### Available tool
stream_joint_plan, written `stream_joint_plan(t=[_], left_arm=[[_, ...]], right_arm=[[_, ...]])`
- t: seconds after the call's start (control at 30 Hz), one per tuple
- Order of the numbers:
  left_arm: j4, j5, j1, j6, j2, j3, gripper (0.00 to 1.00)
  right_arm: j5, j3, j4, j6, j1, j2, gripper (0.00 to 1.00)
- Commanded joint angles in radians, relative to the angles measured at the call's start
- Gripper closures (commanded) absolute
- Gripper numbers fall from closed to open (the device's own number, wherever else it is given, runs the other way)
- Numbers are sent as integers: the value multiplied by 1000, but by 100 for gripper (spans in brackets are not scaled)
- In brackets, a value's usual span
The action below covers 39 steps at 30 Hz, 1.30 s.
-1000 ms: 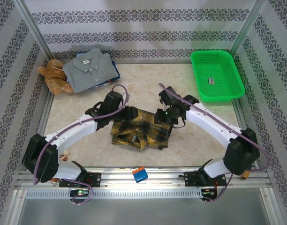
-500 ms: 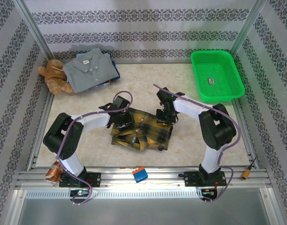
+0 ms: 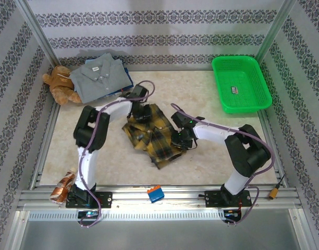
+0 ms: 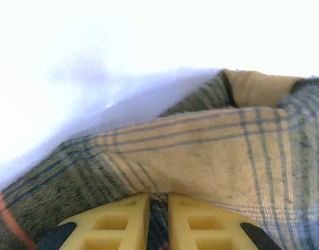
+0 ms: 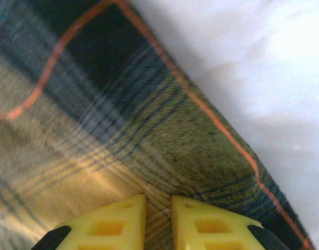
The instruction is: Fold and stack the long sleeve shirts
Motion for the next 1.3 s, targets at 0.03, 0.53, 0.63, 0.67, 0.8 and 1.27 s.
stream_joint_plan(t=[0.03, 0.53, 0.63, 0.67, 0.8, 1.27], left_arm=[[-118, 69, 20, 222, 171, 300, 81], [-77, 430, 79, 57, -3, 532, 30], [-90, 360, 154, -50, -206, 396, 17], [-81, 331, 174, -89, -298, 308, 14], [-54, 234, 201, -250, -612, -43, 12], [34, -173, -165, -928, -1296, -1038, 15]], right_arm=[[8, 69, 46, 265, 126, 55, 77], [32, 203, 127, 584, 266, -41, 50], [59, 245, -5, 402, 250, -133, 42], [49, 247, -28, 332, 236, -163, 40], [2, 228, -119, 87, 147, -270, 26], [-2, 51, -181, -412, -20, -661, 2]])
